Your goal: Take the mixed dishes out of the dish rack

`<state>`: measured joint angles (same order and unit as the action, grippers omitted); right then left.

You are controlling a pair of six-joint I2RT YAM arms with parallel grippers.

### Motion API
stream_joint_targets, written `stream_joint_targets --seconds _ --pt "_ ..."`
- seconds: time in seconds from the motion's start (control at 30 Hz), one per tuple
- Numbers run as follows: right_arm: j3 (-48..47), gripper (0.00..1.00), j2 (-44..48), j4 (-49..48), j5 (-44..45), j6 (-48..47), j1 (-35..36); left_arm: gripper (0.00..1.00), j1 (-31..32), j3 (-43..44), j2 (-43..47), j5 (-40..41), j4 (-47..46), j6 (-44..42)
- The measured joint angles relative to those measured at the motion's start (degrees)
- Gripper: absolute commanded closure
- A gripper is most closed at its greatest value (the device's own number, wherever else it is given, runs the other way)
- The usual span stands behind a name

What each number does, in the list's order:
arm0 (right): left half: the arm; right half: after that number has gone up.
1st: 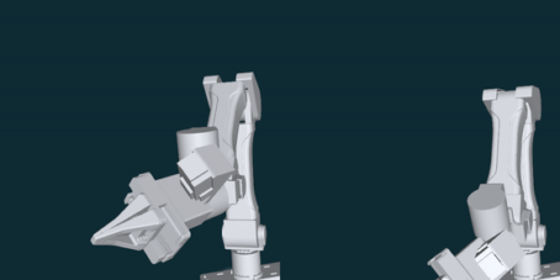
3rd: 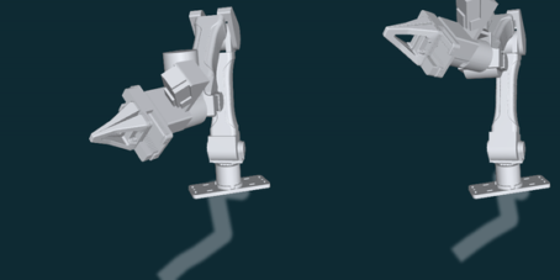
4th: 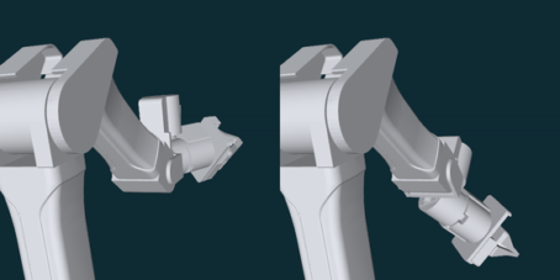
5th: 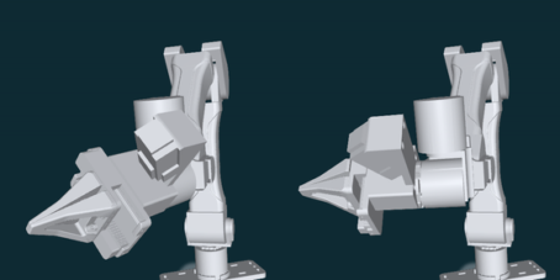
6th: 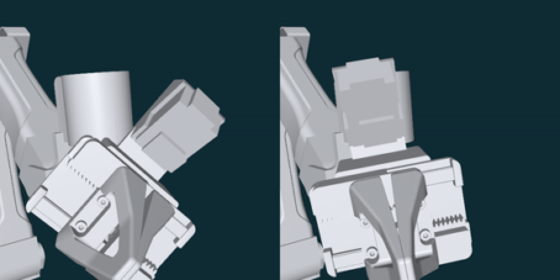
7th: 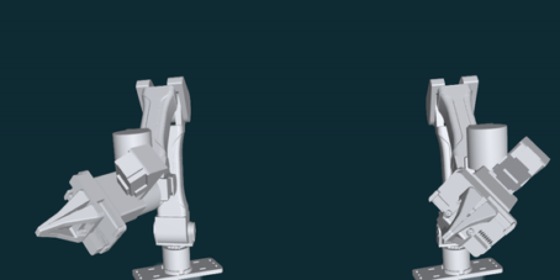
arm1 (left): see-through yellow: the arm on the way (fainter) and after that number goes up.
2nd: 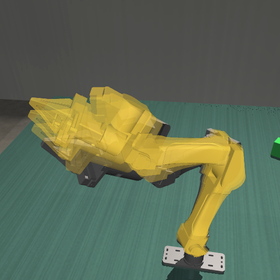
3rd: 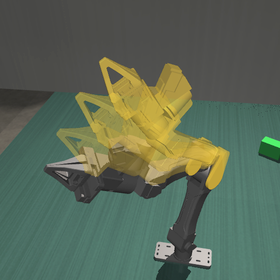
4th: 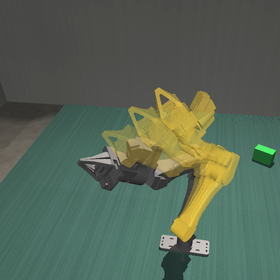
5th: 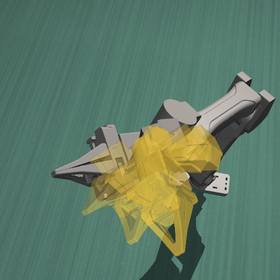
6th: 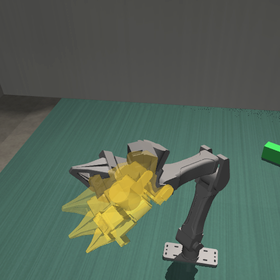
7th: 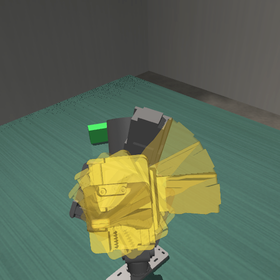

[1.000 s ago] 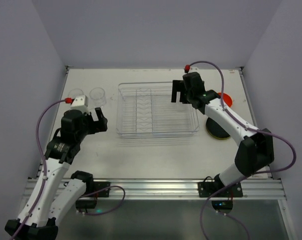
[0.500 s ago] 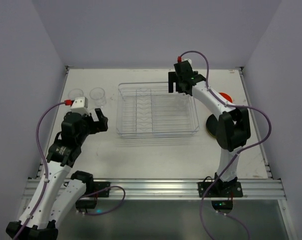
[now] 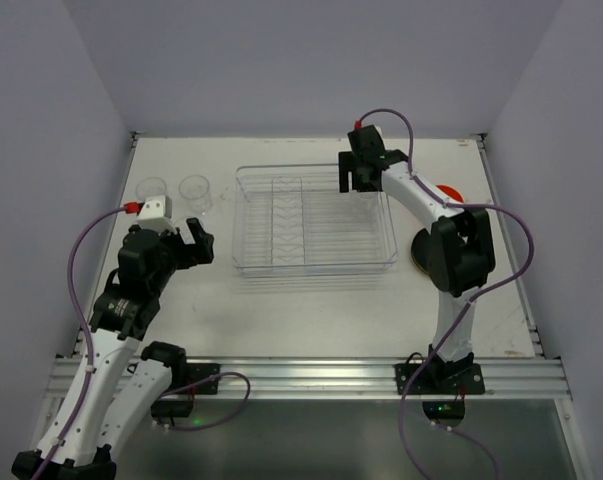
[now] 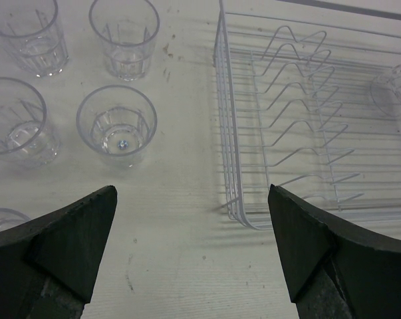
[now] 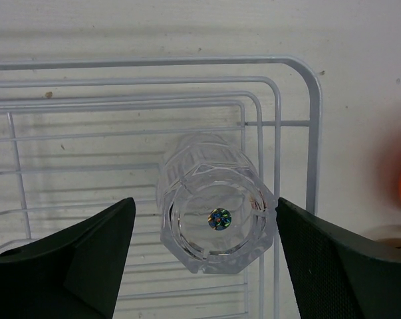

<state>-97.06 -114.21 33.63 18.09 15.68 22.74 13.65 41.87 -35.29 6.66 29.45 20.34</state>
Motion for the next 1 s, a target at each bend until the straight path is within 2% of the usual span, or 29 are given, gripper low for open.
stream_joint_targets --seconds 0.1,0.33,0.4,0.57,0.6,0.67,0.7,0.73,0.77,0.87,1.0 --pt "0.02 0.2 -0.63 0.0 -0.96 0.09 -0.15 0.0 0.0 -0.02 0.0 0.0 0.0 0.0" --pt "0.04 0.22 -1.97 0.13 -2.64 0.22 -0.33 0.0 0.04 -0.26 0.0 0.0 -0.04 0.02" --pt "0.07 0.28 -1.97 0.13 -2.73 0.33 -0.33 0.0 0.04 -0.28 0.0 0.02 -0.04 0.02" --pt "0.35 0.57 -1.97 -0.37 -3.61 0.81 -0.33 0.0 0.33 -0.31 -0.11 -0.02 -0.04 0.02" --pt "0.39 0.67 -1.97 -0.46 -3.72 0.81 -0.33 0.0 0.37 -0.31 -0.11 -0.02 -0.04 0.02" --pt "0.98 0.78 -1.53 -0.94 -4.04 0.87 -0.39 0.0 0.37 -0.33 -0.09 -0.04 -0.04 0.02" --pt "1.6 0.9 -1.05 -1.18 -4.33 0.98 -0.44 0.0 0.37 -0.33 -0.09 -0.04 -0.04 0.02" --pt "2.47 0.96 -0.31 -1.46 -4.76 1.2 -0.48 0.0 0.37 -0.33 -0.07 -0.11 -0.07 0.02" --pt "3.87 1.0 0.87 -1.9 -5.53 1.42 -0.55 0.0 0.37 -0.33 -0.04 -0.26 -0.07 0.0" --pt "10.25 1.0 6.8 -2.51 -8.83 2.54 -0.59 0.0 0.37 -0.33 -0.04 -1.97 -0.35 -0.24" --pt "17.51 1.0 17.68 -3.61 -13.55 3.96 -0.59 0.0 0.37 -0.33 -0.07 -8.33 -1.79 -0.39"
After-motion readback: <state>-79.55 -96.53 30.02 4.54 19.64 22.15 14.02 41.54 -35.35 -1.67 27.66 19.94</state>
